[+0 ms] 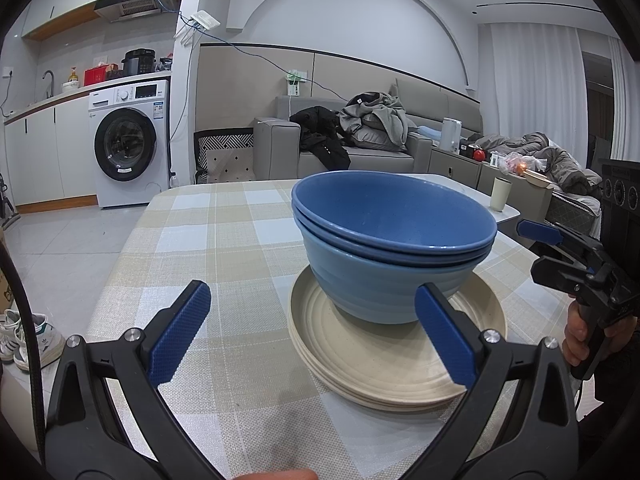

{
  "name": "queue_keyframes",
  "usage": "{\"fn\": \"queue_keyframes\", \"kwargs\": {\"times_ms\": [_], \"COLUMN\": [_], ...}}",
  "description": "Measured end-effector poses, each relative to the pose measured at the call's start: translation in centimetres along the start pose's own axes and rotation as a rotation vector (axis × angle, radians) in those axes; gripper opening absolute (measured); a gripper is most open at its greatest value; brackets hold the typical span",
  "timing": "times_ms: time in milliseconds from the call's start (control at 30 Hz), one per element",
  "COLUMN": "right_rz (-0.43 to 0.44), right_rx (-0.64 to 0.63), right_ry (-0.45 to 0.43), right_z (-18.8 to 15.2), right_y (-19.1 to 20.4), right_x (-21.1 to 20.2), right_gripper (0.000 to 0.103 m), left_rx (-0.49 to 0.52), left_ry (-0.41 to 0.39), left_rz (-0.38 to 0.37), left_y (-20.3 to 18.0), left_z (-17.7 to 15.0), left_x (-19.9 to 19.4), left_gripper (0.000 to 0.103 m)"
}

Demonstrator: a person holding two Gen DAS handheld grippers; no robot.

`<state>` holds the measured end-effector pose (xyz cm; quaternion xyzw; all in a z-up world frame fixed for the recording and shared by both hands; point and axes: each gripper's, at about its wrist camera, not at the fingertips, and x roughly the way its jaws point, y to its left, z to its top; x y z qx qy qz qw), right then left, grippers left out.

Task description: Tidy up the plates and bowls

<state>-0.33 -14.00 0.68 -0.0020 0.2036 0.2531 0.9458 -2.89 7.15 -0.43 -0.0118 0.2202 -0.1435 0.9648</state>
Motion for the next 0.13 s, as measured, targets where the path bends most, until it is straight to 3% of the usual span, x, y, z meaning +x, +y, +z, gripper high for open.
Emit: {"fn": "queue_keyframes", "kwargs": {"times_ms": [133], "right_rz": [0.000], "right_rx": [0.000], "right_ry": [0.000], "right_z": [0.00], "right_y": [0.00], "right_x": [0.00], "right_gripper": [0.103], "left_rx": [0.000], "left_ry": [0.000], "left_rz": [-0.001], "left_y": [0.00], "left_z": [-0.02], "left_x": [0.01], "left_gripper": [0.102]}}
